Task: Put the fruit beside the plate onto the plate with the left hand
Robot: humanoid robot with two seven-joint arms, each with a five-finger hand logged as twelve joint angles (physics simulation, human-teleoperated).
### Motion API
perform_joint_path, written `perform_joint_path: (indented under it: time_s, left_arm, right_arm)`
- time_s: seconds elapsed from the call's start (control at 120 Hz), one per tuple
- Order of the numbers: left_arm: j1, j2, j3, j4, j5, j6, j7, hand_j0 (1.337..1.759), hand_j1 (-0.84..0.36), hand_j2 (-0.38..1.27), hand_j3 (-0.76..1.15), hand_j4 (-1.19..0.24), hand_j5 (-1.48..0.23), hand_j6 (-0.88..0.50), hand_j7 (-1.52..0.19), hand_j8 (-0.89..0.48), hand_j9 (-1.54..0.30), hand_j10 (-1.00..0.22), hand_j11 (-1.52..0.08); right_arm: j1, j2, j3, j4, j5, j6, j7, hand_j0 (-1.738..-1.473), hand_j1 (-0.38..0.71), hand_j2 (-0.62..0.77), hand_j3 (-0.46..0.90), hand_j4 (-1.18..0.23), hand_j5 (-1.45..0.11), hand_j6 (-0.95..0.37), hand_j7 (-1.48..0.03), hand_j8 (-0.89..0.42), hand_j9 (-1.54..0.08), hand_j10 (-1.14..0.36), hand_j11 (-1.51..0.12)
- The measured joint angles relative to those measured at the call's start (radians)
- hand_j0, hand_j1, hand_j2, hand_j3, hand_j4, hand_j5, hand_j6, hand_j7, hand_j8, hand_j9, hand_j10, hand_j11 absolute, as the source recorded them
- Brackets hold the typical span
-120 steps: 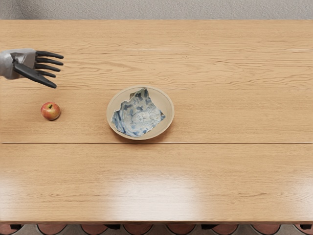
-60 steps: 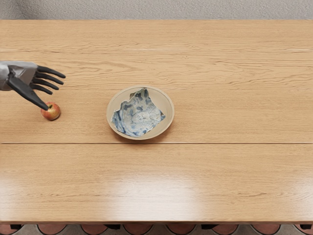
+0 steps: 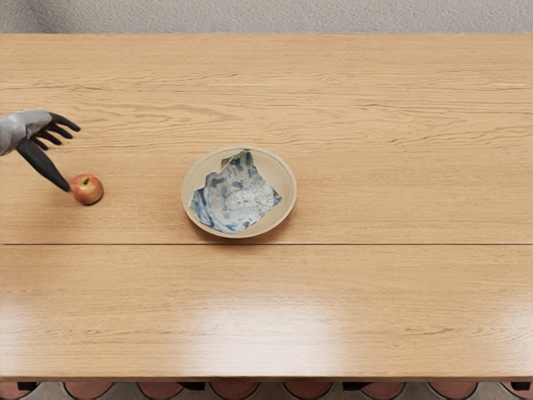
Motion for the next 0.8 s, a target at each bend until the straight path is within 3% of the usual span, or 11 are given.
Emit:
perform_joint_path:
  time_s: [0.092,0.217,0.475,0.6,0.8]
  left_arm:
    - [0.000,-0.041,0.000,-0.002,0.031,0.021,0.068,1.658,0.05,0.05,0.00,-0.26,-0.33,-0.26,-0.33,-0.26,-0.33,-0.26,-0.33]
    - [0.008,-0.074,0.005,-0.002,0.070,0.065,0.103,1.658,0.05,0.05,0.00,-0.26,-0.33,-0.26,-0.33,-0.26,-0.33,-0.26,-0.33]
    - [0.014,-0.158,0.068,0.019,0.083,0.164,0.117,1.658,0.05,0.05,0.00,-0.26,-0.33,-0.26,-0.33,-0.26,-0.33,-0.26,-0.33]
    - [0.017,-0.237,0.101,0.076,0.081,0.206,0.118,1.658,0.05,0.05,0.00,-0.26,-0.33,-0.26,-0.33,-0.26,-0.33,-0.26,-0.33]
    - [0.042,-0.280,0.116,0.137,0.082,0.254,0.118,1.658,0.05,0.05,0.00,-0.26,-0.33,-0.26,-0.33,-0.26,-0.33,-0.25,-0.33]
  right_arm:
    - [0.002,0.000,0.000,0.000,0.000,0.000,0.000,-1.658,-0.31,-0.01,0.00,-0.03,-0.05,-0.04,-0.05,-0.03,-0.05,-0.03,-0.05]
    - [0.003,0.000,0.000,0.000,0.000,0.000,-0.001,-1.658,-0.31,-0.01,0.00,-0.03,-0.05,-0.04,-0.05,-0.03,-0.05,-0.03,-0.05]
    - [0.006,0.000,0.002,0.001,0.001,0.000,-0.001,-1.658,-0.31,-0.01,0.00,-0.03,-0.05,-0.04,-0.05,-0.03,-0.05,-0.03,-0.05]
    - [0.007,0.000,0.002,0.001,0.001,0.000,-0.002,-1.658,-0.31,-0.01,0.00,-0.03,-0.05,-0.04,-0.05,-0.03,-0.05,-0.03,-0.05]
    - [0.010,0.000,0.002,0.001,0.001,0.000,-0.002,-1.658,-0.31,-0.01,0.00,-0.03,-0.05,-0.04,-0.05,-0.03,-0.05,-0.03,-0.05]
